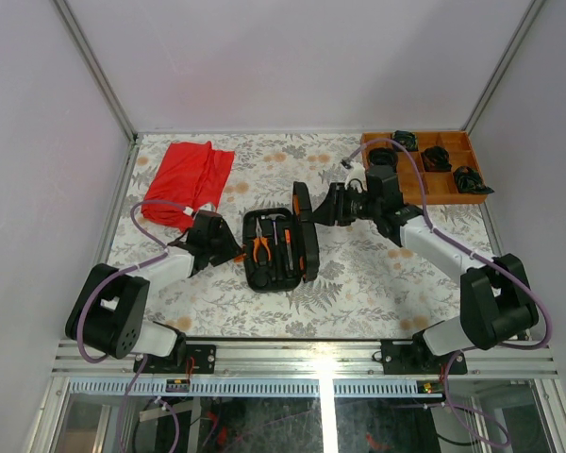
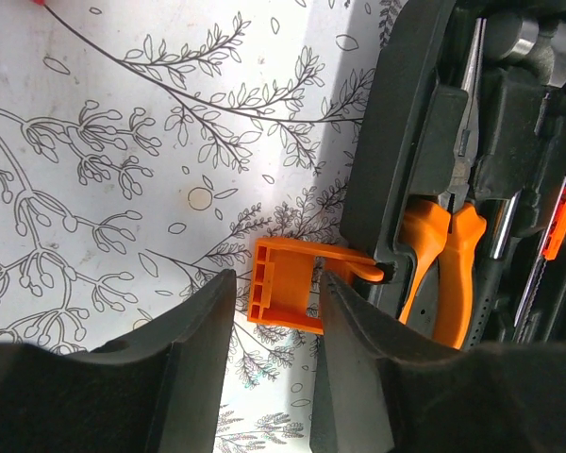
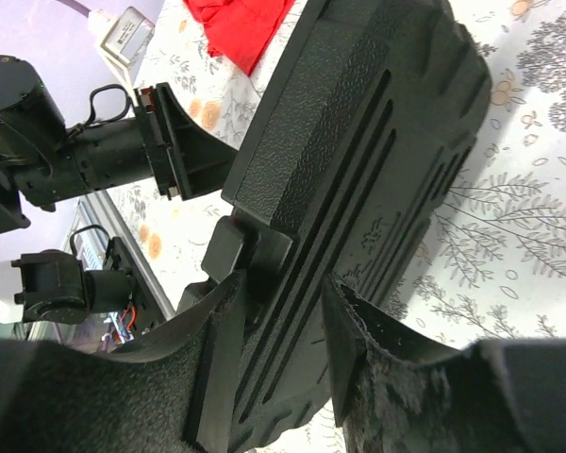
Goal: Sort the tools into containers
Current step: Close the storage box at the center of the board.
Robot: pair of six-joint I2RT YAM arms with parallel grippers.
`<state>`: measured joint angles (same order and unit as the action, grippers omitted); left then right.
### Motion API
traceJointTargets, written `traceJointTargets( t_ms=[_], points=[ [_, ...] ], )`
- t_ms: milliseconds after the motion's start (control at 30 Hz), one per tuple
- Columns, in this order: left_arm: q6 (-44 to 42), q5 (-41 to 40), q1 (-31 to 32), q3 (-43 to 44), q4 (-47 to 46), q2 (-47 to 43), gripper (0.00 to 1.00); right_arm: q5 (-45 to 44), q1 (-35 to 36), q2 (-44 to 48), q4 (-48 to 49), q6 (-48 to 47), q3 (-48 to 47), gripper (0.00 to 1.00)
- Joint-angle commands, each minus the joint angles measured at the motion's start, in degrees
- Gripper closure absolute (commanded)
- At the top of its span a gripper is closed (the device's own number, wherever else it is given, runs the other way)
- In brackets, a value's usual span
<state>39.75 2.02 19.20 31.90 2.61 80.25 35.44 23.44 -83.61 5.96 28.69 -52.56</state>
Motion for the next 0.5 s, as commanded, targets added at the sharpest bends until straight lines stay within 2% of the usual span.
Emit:
traceJointTargets(
  t_ms=[0, 467],
  points=[
    [0.24, 3.99, 1.76, -1.88, 1.43, 2.52, 0.58, -0.09, 3.08, -1.89, -2.81, 0.92, 0.07, 0.56],
    [0.35, 3.84, 1.74, -2.26, 1.48, 2.27, 0.58, 0.09, 7.03, -5.35, 1.08, 2.85, -0.7, 0.56]
  ],
)
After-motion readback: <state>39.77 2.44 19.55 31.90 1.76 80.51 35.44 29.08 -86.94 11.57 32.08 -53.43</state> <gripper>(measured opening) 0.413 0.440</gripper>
